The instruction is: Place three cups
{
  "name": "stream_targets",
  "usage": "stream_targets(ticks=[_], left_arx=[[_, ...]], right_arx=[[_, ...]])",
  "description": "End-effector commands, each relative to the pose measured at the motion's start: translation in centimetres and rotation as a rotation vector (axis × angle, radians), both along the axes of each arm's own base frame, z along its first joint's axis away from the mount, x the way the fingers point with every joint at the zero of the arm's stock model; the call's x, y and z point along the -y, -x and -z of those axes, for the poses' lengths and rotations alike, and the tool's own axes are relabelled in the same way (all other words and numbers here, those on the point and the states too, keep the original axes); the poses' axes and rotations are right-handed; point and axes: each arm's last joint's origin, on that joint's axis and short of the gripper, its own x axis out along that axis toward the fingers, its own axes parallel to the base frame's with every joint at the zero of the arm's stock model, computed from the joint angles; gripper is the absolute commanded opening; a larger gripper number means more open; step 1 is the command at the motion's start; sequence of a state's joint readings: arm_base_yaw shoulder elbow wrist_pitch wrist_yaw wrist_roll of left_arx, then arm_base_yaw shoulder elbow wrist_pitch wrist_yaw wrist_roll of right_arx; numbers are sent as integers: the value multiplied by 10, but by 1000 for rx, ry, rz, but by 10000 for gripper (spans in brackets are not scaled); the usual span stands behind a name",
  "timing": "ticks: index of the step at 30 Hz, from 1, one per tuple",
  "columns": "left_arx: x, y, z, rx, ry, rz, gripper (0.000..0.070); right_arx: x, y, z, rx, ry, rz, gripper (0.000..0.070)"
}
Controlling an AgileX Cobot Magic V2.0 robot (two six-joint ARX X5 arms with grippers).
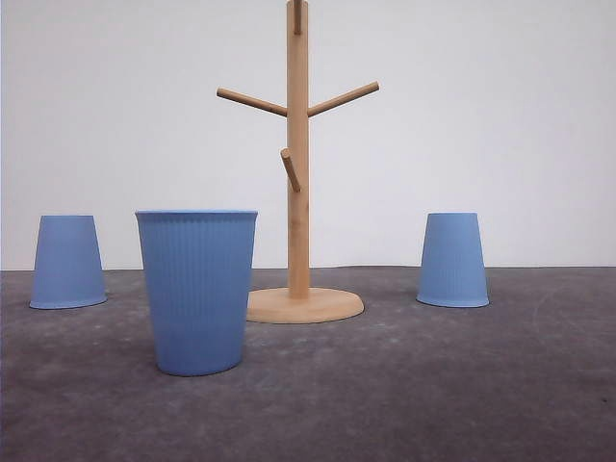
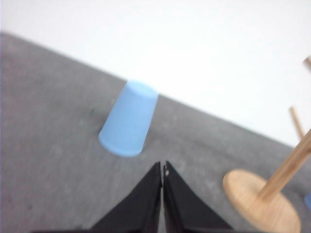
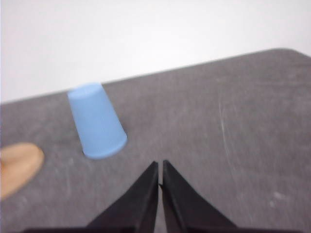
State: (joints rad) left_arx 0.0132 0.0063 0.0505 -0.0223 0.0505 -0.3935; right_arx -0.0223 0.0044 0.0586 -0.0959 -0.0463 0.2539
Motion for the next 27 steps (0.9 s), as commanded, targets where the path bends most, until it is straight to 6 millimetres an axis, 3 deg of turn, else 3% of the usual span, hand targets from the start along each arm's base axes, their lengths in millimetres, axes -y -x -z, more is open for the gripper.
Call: stream_targets(ticks=[1, 7, 14, 21, 27], left_arx=[[0, 4, -18, 67, -1, -13, 1], [-2, 21, -59, 12, -45, -84, 3], [-1, 33, -95, -230, -135, -45, 3], [2, 19, -109, -528, -228, 133, 3], [10, -4, -111, -627, -240, 326, 3]], right_arx=[[0, 4, -20, 73, -27, 2, 7], [0, 19, -61, 113, -29, 3, 7], [-1, 25, -91, -120, -29, -6, 7], [-4, 6, -103, -327, 80, -145, 7], [-7, -15, -96, -422, 171, -247, 7]])
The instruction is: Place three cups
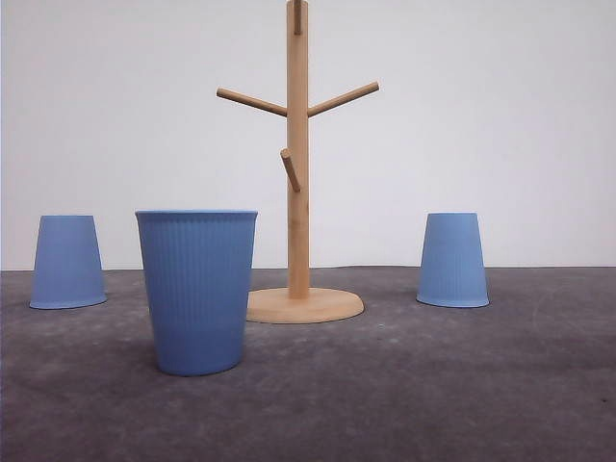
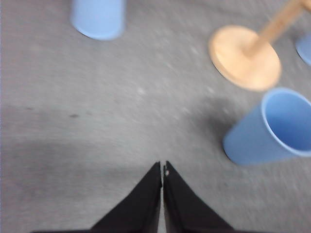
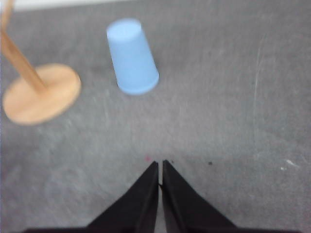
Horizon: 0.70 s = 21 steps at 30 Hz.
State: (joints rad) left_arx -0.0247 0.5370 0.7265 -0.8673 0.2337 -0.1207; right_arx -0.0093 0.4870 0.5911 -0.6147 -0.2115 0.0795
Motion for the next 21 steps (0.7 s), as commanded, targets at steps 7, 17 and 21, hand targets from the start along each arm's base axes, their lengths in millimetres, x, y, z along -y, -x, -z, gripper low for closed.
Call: stream_targets(ticks=[7, 17, 21], left_arx=[[21, -10, -5, 80, -179, 299, 3], [27, -9, -13, 158, -314, 341, 156], [27, -9, -19, 154, -249, 285, 431]], right_arx=[[-20, -8, -2, 31, 160, -183, 7], [-29, -5, -3, 54, 191, -283, 104], [-29, -5, -3, 52, 186, -279, 366]])
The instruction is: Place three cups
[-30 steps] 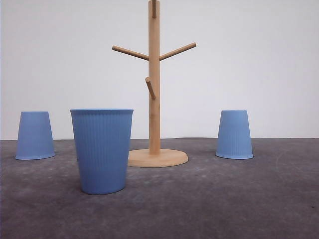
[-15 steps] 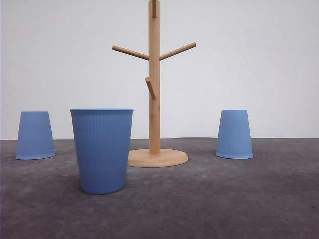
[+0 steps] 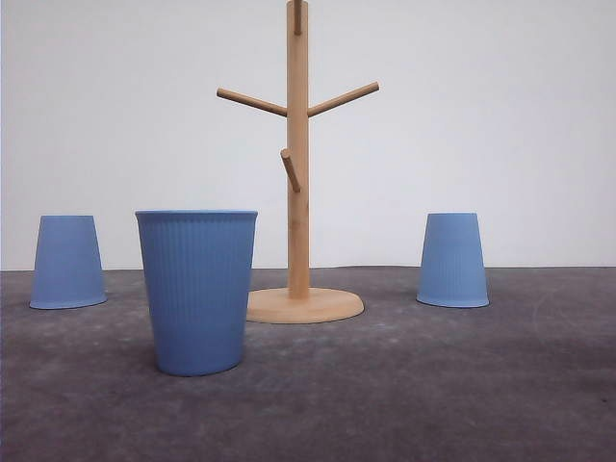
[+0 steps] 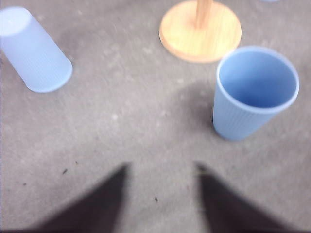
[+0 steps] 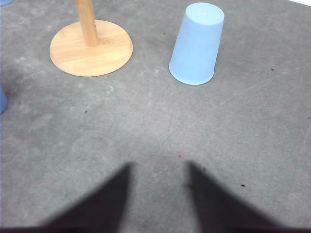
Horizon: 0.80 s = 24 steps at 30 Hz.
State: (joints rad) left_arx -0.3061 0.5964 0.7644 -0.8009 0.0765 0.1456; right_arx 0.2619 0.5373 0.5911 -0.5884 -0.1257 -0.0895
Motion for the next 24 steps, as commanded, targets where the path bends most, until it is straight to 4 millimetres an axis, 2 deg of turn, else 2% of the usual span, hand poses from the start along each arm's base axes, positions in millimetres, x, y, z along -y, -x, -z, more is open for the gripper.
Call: stream_targets(ticks=[1, 7, 12, 16, 20, 24], left_arx=[[0, 0, -8, 11, 61, -40, 439], [0, -3, -11, -62, 224, -209, 441], [2, -23, -25, -136, 274, -299, 443], [4, -52, -41, -208, 223, -338, 443], [1, -88, -55, -260, 148, -359, 452], [-3, -128, -64, -297, 113, -386, 540]], right_arx=[[-1, -1, -5, 23, -5, -1, 369], [-1, -1, -6, 35, -8, -1, 369], [-1, -2, -8, 52, -14, 0, 369], [-1, -2, -9, 56, -26, 5, 369], [-1, -3, -9, 62, -39, 10, 369], [-1, -3, -10, 63, -39, 11, 369]])
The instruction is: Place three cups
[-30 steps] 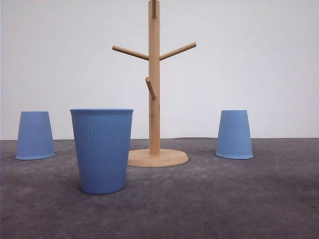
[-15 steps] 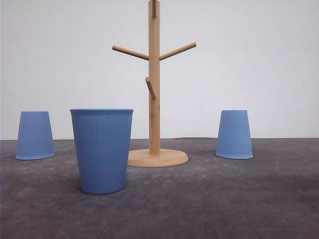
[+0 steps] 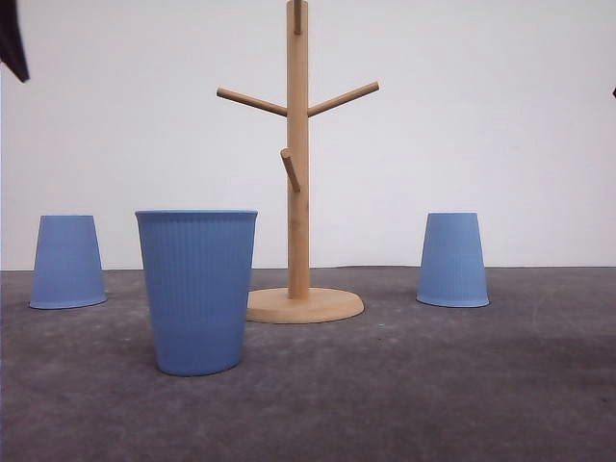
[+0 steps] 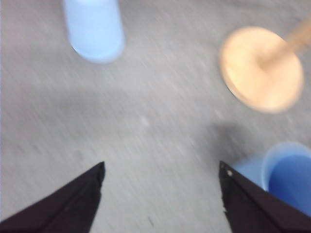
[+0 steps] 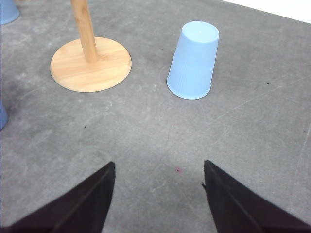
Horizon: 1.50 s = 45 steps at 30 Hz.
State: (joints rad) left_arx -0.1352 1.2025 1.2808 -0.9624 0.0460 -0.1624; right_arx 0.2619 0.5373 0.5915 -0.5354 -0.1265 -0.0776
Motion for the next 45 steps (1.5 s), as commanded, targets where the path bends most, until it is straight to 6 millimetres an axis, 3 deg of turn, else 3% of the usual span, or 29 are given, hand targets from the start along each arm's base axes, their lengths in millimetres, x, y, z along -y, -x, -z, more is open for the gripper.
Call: stream_targets(ticks=[1, 8, 13, 19, 31, 40, 45], left_arx=[[-1, -19, -5, -3, -33, 18, 557], [-10, -86, 6, 17, -79, 25, 614], [-15, -122, 31, 46, -75, 9, 688], [-23, -156, 64, 58, -72, -22, 692], [-33, -193, 116, 38, -70, -50, 691], [-33, -198, 121, 53, -71, -51, 667], [-33, -196, 122, 39, -71, -50, 488]], right_arx=[[-1, 0, -5, 16, -16, 5, 369], [-1, 0, -5, 16, -16, 5, 369], [-1, 0, -5, 16, -15, 6, 369], [-1, -1, -5, 15, -16, 6, 369], [-1, -1, -5, 14, -19, 8, 368], [-1, -1, -5, 12, -23, 10, 368], [-1, -1, -5, 11, -25, 11, 368]])
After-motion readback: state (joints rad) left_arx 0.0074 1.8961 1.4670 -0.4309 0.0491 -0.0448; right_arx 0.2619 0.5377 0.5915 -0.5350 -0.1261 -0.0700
